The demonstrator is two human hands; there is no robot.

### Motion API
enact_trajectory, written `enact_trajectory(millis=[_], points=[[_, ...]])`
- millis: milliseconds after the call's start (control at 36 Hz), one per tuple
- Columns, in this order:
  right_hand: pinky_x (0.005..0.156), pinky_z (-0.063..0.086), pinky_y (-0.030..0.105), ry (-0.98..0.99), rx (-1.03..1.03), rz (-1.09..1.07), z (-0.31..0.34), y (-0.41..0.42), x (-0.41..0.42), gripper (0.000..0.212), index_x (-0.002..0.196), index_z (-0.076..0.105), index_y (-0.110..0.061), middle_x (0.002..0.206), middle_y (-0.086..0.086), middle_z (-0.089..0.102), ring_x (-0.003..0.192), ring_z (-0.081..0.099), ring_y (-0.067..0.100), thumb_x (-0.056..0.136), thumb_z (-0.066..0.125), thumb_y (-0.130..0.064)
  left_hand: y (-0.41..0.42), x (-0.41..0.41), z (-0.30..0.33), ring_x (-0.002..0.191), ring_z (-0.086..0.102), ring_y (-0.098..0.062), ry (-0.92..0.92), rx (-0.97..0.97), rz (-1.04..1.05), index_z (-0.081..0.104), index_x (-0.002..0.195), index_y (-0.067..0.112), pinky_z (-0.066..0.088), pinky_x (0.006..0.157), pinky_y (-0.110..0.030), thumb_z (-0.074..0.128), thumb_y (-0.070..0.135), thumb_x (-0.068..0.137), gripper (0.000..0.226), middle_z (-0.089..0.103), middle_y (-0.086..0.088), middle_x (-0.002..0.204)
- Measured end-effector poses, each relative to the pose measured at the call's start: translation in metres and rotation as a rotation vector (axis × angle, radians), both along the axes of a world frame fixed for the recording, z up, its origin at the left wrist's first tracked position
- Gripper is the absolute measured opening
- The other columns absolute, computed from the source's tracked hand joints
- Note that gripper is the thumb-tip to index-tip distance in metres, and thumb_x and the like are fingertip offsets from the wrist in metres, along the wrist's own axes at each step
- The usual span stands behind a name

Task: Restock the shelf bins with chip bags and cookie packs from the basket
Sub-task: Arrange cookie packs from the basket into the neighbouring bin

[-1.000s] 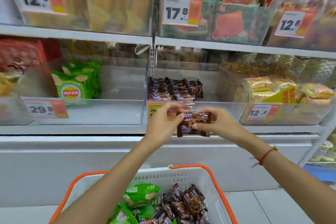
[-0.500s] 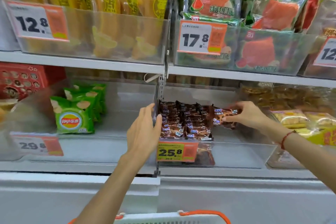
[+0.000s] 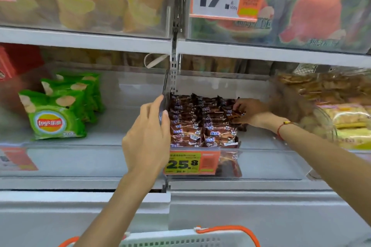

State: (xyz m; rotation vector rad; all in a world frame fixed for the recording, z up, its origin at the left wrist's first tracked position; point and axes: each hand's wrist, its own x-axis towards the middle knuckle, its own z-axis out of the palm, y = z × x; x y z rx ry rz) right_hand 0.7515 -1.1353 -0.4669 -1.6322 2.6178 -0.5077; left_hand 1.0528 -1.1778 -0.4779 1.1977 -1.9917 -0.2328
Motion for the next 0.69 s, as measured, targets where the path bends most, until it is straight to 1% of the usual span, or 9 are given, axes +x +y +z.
enact_trajectory(millis=[83,139,194,333,472,528,611,694], points=[[0.082,0.048,0.034,0.289,0.037,0.032,0.007,0.003,0.000,0.036,0.106,0.066,-0.025,0.110,0.000,0.063,0.102,0.055,0.022,0.075,0.079,-0.038,-0.001,0.000,-0.001,0.096,0.060,-0.019,0.004,0.013,-0.004,0.030,0.144,0.038,0.034,0.064,-0.031,0.021,0.041,0.100,0.044,0.044,0.013,0.132],[0.081,0.045,0.032,0.376,0.053,0.054,0.011,0.004,0.001,0.037,0.112,0.065,-0.026,0.113,0.000,0.061,0.105,0.055,0.023,0.079,0.075,-0.038,0.000,0.000,-0.001,0.096,0.060,-0.019,-0.002,0.012,-0.003,0.030,0.144,0.038,0.033,0.063,-0.031,0.021,0.042,0.100,0.045,0.044,0.013,0.133],[0.081,0.044,0.031,0.401,0.075,0.069,0.011,0.003,0.003,0.037,0.116,0.062,-0.027,0.116,-0.001,0.061,0.106,0.057,0.024,0.082,0.073,-0.036,0.000,0.000,0.000,0.096,0.059,-0.019,-0.006,0.013,-0.005,0.029,0.144,0.038,0.033,0.063,-0.031,0.020,0.042,0.099,0.046,0.043,0.013,0.133],[0.087,0.048,0.034,0.361,0.078,0.108,0.008,-0.004,0.011,0.034,0.114,0.062,-0.020,0.116,0.004,0.062,0.103,0.059,0.026,0.083,0.073,-0.029,-0.001,0.001,-0.001,0.097,0.058,-0.017,-0.013,0.004,-0.007,0.028,0.144,0.038,0.033,0.062,-0.031,0.020,0.041,0.100,0.045,0.043,0.014,0.132],[0.082,0.048,0.033,0.321,0.082,0.071,0.004,-0.005,0.014,0.032,0.110,0.060,-0.019,0.116,0.006,0.060,0.100,0.058,0.027,0.083,0.073,-0.026,-0.002,0.000,-0.001,0.097,0.059,-0.018,-0.023,-0.006,-0.006,0.028,0.144,0.037,0.033,0.060,-0.031,0.021,0.040,0.100,0.045,0.043,0.013,0.134],[0.082,0.048,0.032,0.276,0.095,0.058,0.004,-0.005,0.014,0.035,0.113,0.059,-0.018,0.118,0.006,0.059,0.103,0.058,0.027,0.082,0.074,-0.023,-0.002,0.000,-0.001,0.097,0.059,-0.018,-0.030,-0.006,-0.005,0.028,0.144,0.037,0.033,0.060,-0.031,0.021,0.040,0.101,0.045,0.042,0.013,0.135],[0.085,0.047,0.030,0.194,0.123,0.053,0.010,-0.002,0.015,0.048,0.123,0.058,-0.016,0.123,0.006,0.059,0.107,0.058,0.026,0.080,0.077,-0.022,-0.002,0.001,-0.001,0.097,0.060,-0.018,-0.036,-0.015,-0.005,0.028,0.145,0.036,0.034,0.061,-0.031,0.021,0.040,0.101,0.044,0.043,0.012,0.135],[0.090,0.047,0.032,0.126,0.121,0.034,0.020,0.007,0.017,0.058,0.132,0.054,-0.015,0.127,0.008,0.059,0.110,0.059,0.027,0.079,0.077,-0.021,-0.002,0.001,0.001,0.100,0.059,-0.019,-0.039,-0.008,-0.006,0.028,0.145,0.035,0.035,0.062,-0.032,0.022,0.039,0.102,0.044,0.043,0.011,0.136]])
